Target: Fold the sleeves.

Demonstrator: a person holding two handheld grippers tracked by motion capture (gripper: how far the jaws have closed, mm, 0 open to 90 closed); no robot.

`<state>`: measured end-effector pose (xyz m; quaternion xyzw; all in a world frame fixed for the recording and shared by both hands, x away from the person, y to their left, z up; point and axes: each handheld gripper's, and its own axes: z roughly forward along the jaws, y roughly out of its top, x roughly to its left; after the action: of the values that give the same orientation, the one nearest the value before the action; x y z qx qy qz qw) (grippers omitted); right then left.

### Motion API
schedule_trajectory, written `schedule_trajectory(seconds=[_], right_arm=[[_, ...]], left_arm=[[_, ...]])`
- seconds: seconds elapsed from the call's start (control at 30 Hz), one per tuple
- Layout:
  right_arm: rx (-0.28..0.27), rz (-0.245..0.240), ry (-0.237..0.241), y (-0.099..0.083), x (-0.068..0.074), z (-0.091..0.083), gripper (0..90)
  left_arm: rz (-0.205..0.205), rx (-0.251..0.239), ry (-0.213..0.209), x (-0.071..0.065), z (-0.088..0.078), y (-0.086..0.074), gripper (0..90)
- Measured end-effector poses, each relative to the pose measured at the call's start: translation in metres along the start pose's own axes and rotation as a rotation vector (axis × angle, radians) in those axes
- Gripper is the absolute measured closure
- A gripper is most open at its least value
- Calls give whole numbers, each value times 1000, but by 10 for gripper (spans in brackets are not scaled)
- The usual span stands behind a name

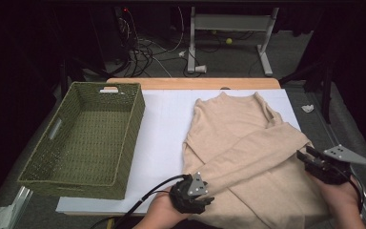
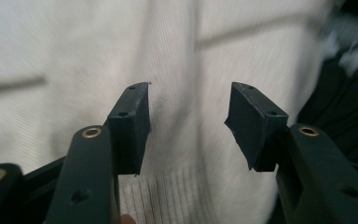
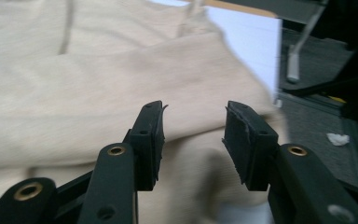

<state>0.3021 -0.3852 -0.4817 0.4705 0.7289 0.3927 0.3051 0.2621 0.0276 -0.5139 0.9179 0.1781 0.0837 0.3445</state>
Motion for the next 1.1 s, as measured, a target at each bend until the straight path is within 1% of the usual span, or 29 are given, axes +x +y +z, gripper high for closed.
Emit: schedule_trajectory(seconds=[0.07,0.1,0.13,0.2,0.23,0.27,0.33,0.4,0.43,0.47,0.53,0.57,0.6,0.67,0.73,0.77,0.8,0.87,0.9,0.97,1.0,1.03,1.07,1.1], right_arm=[[20,-15,52,-3,14,2,569],[30,-26,78,-3,21,4,559],[40,-35,99,-3,27,6,546],[51,-38,114,-1,35,11,505],[61,-39,123,-1,37,15,480],[74,-48,136,-2,38,18,465],[90,-82,159,-5,42,24,445],[108,-115,172,-6,46,28,447],[116,-122,176,-6,47,29,450],[118,-128,181,-6,47,30,457],[123,-119,182,-6,47,31,463],[126,-120,186,-6,47,32,470],[134,-118,188,-7,46,33,481],[144,-130,195,-8,45,34,487],[146,-136,201,-8,45,35,484],[146,-141,201,-8,45,36,481],[145,-143,202,-7,45,36,475],[135,-157,201,-7,46,36,465],[121,-161,208,-6,47,36,464],[108,-162,227,-5,48,37,481],[121,-171,226,-5,50,39,490],[131,-172,227,-5,51,41,523],[143,-165,240,-4,51,43,612],[143,-165,240,-4,51,43,612]], left_arm=[[-22,4,1,4,-2,1,574],[-33,-1,-13,7,-3,0,652],[-45,-7,-20,9,-4,0,707],[-49,-20,-32,11,-7,1,786],[-49,-21,-36,11,-9,2,801],[-58,-30,-50,11,-11,3,803],[-62,-63,-83,7,-17,6,805],[-37,-72,-116,0,-24,11,805],[-34,-80,-136,-4,-25,13,805],[-34,-80,-136,-4,-25,13,805],[-35,-97,-211,-12,-26,16,805],[-23,-94,-242,-19,-24,18,805],[-6,-81,-254,-26,-21,19,805],[41,-43,-269,-37,-14,20,802],[49,-29,-286,-42,-8,20,799],[53,-24,-285,-42,-7,20,798],[48,-24,-283,-40,-8,19,797],[25,-36,-293,-35,-9,17,797],[18,-37,-295,-34,-9,17,797],[19,-38,-297,-32,-10,17,798],[23,-35,-297,-32,-9,17,798],[24,-33,-298,-32,-9,17,799],[24,-33,-298,-32,-9,17,798],[25,-31,-296,-31,-9,17,798]])
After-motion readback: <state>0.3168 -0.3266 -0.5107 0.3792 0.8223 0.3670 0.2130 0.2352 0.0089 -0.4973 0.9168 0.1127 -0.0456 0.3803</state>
